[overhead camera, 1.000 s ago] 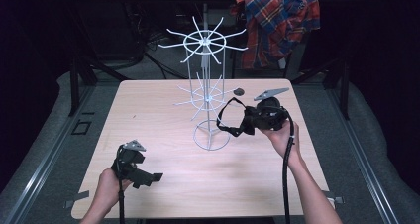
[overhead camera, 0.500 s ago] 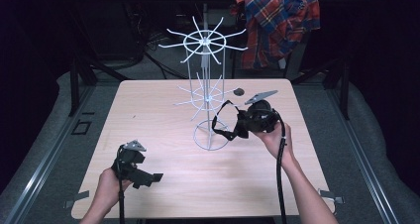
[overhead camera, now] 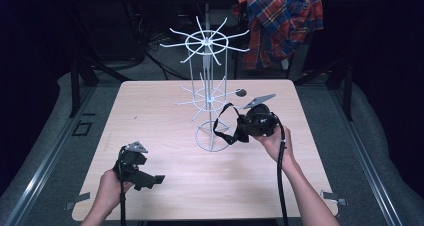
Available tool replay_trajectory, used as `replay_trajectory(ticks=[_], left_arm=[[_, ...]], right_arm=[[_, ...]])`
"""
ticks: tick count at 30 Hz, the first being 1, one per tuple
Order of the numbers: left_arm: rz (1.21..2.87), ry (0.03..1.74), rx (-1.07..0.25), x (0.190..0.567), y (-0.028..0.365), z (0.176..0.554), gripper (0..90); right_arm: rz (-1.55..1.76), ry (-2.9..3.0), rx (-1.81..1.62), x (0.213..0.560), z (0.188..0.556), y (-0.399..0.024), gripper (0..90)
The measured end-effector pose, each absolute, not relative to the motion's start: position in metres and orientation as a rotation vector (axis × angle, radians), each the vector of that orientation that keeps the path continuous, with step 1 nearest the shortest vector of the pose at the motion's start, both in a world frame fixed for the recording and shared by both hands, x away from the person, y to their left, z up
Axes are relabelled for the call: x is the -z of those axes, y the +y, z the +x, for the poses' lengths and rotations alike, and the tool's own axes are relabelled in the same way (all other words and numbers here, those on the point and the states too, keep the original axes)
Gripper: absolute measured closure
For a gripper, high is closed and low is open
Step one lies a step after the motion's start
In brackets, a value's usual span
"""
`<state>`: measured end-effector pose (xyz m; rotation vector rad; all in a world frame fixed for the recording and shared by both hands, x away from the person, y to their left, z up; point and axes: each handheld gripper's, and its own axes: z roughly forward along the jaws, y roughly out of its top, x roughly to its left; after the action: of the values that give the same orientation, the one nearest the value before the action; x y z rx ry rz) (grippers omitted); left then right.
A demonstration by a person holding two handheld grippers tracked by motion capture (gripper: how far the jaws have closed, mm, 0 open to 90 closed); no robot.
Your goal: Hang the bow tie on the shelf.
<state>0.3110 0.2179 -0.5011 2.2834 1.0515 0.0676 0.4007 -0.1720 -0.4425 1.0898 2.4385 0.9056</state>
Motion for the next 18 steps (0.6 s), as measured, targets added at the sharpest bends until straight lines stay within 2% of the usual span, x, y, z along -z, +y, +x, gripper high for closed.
replay_trajectory(ticks=[18], left_arm=[[2.294,1.039,-0.065,0.5017,0.2172,0.3112,0.0]], right_arm=[[1.065,2.454,-0.911,0.4518,0.4011,-0.1632,69.1]])
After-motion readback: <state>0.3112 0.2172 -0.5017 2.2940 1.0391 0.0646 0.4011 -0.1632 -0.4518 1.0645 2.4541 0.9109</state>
